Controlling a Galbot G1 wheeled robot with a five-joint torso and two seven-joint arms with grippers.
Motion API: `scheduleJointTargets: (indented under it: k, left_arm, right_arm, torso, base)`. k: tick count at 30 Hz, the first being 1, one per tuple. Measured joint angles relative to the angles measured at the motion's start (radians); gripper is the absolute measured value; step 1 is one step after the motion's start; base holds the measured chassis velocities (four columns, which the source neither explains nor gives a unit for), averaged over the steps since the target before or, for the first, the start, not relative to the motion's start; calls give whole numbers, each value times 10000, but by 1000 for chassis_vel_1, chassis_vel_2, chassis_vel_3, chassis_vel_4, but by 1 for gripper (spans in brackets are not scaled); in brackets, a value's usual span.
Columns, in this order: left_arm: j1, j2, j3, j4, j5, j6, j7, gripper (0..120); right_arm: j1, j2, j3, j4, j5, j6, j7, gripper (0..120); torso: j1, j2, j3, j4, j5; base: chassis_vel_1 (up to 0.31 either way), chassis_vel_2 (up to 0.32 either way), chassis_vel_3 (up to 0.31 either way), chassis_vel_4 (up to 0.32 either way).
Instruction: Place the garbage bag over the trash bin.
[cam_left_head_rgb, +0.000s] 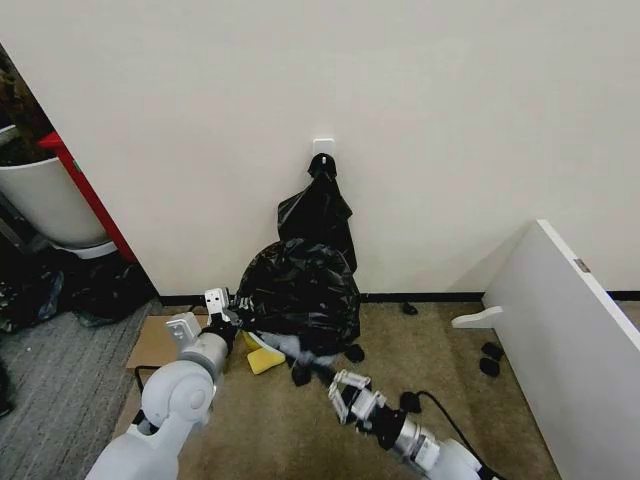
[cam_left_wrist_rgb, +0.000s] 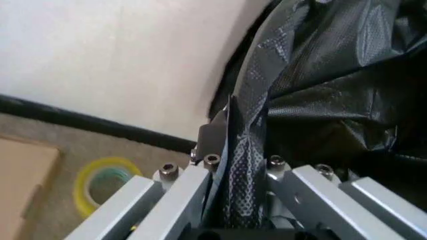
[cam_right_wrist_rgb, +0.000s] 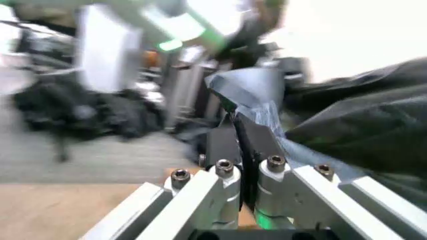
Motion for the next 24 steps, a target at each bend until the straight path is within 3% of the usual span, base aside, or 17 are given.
scheduleJointTargets:
  k: [3, 7, 12, 17, 21, 24]
  left_arm:
    - [58, -128, 35, -281, -430, 247, -199, 0]
    - [156, -193, 7, -671, -944, 563, -415, 0]
    - [397, -80, -135, -1178, -1196, 1045, -593, 0]
    - [542, 116, -254, -1520, -1191, 1230, -673, 0]
    - [544, 184, -260, -1600, -1068, 1209, -663, 0]
    - [489, 226, -174, -1562, -681, 952, -569, 0]
  right_arm:
    - [271, 370, 157, -700, -242, 343, -1026, 0]
    - [626, 755, 422, -1579, -1449, 474, -753, 0]
    - [1237, 1139, 1216, -3024, -4369, 568, 1208, 0]
    - [1663, 1143, 2084, -3946, -5750, 749, 1856, 0]
    - [1692, 988, 2242, -4060, -5585, 888, 1892, 0]
    - [1414, 578, 1873, -3691, -3495, 903, 1257, 5]
  torso:
    - [0, 0, 0, 0, 0]
    - [0, 0, 0, 0, 1]
    - [0, -2, 0, 2, 0]
    - [0, -2, 0, 1, -1]
    - [0, -2, 0, 1, 1]
    - [0, -2, 0, 0, 1]
  base:
    - [0, 0, 0, 0]
    - [0, 0, 0, 0]
    - [0, 0, 0, 0]
    - [0, 0, 0, 0]
    - [0, 0, 0, 0]
    - [0, 0, 0, 0]
